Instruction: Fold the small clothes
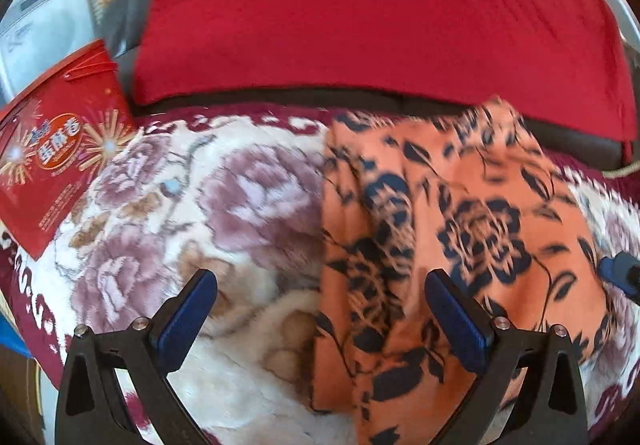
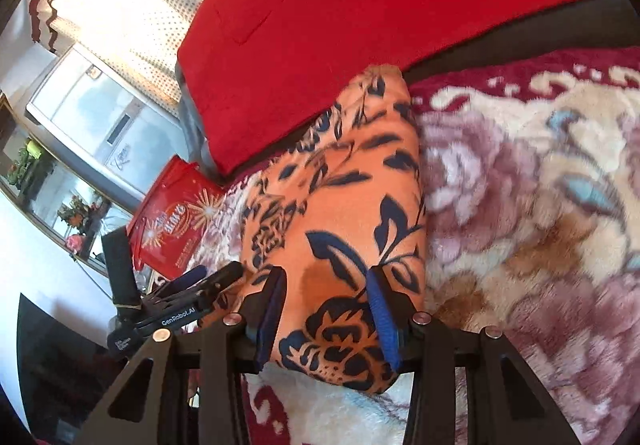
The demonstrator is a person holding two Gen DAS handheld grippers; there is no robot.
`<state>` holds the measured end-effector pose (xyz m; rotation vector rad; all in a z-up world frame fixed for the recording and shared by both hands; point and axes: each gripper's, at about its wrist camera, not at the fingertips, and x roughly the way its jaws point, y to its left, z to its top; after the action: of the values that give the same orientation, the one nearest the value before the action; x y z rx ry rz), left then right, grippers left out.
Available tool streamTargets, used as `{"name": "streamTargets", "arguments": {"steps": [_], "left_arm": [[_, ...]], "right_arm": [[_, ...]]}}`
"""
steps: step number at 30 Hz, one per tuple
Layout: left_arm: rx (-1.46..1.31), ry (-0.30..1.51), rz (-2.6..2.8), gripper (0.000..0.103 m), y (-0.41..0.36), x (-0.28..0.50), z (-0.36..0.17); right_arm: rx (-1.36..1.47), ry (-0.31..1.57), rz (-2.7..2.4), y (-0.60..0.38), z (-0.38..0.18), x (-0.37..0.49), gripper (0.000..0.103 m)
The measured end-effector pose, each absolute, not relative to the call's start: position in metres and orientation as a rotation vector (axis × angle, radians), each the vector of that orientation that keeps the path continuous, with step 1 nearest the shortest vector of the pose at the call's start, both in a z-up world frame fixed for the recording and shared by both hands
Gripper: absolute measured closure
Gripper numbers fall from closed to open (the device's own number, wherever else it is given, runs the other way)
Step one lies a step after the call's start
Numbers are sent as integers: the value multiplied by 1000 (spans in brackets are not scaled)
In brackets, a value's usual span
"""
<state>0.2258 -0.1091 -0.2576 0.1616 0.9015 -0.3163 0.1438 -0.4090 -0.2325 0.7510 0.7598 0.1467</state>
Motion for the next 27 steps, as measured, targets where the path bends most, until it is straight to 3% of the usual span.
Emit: {"name": "streamTargets", "arguments": {"steps": [4, 7, 10, 17, 27], "left_arm": [[42, 1024, -327, 0, -98, 246, -273], [-53, 1107, -368, 0, -95, 258, -290], [-106, 1139, -382, 0, -92, 265, -295], [-45, 1068, -416, 0, -96, 253, -278], [-367, 1297, -572, 0, -61, 270, -309]], "right_arm": [[724, 642, 120, -419, -214, 148, 50], [756, 733, 91, -423, -233, 165, 41], [787, 853, 63, -421, -257, 176, 41], [842, 722, 86, -439, -240, 160, 38], [1057, 792, 153, -457, -277, 169, 35]]}}
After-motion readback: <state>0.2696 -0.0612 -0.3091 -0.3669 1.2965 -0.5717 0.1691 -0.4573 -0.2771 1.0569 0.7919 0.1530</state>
